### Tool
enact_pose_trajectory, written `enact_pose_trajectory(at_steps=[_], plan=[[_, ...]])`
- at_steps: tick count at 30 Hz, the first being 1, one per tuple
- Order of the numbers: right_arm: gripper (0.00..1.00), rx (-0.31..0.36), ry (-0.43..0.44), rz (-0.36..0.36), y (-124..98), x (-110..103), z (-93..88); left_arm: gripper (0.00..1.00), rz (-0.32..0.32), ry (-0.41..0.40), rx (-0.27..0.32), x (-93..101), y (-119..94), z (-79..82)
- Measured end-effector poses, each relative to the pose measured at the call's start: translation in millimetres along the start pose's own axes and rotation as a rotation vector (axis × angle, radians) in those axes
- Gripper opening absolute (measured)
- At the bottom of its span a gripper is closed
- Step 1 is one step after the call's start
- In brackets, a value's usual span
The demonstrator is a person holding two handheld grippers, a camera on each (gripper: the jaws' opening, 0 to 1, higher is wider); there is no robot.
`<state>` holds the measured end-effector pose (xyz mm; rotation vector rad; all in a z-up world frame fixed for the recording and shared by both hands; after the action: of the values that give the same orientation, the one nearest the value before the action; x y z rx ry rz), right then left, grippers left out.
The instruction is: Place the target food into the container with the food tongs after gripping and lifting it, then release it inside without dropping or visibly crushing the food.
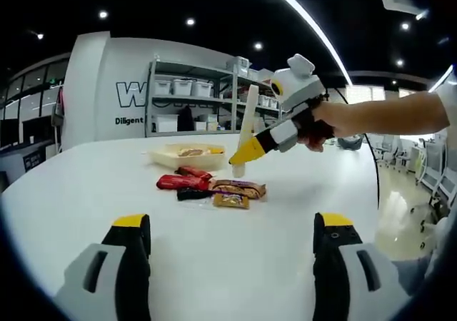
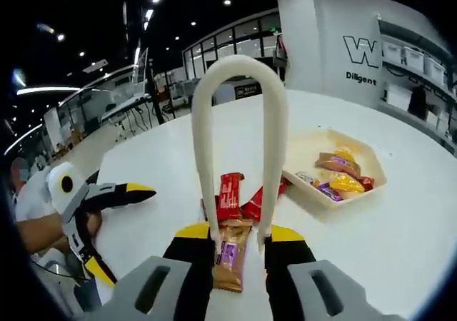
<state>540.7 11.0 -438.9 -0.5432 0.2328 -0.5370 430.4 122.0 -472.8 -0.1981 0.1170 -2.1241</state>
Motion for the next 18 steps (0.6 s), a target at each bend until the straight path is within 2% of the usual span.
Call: enact_pose_trajectory(at_steps=[8,11,13,18], plan=[[0.22,-0.026,-0.024,0.008,6.5,-7.0,-7.1,0.93,-0.001,-0.001,0.004,-0.2,0.4,0.6],[0.22,-0.057,-0.027,0.015,9.1,-8.9,-13.6,0.93,0.000,0.007,-0.002,0.0,0.5,-0.4],[0.22,-0.072,-0.062,0.014,11.5,-9.5,-17.8,0.93,-0.001,0.011,-0.003,-0.2,0.8,-0.5],[0.20,-0.078,-0.060,0.016,11.7,-10.1,-17.1,0.93,-0.003,0.005,-0.003,-0.5,0.6,-0.5]])
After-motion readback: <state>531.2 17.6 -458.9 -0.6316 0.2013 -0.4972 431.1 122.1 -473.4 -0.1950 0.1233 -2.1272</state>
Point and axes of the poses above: the point that each gripper's makers call its tool centre point, and the gripper's own axes: y roughly forward along the fingers, x roughly to its right, z roughly out of its top, the point moved 4 cm from there along -y, roughly backward along the fingers, and after that the axes turned 3 degrees about -y, right-handed, at the moved point
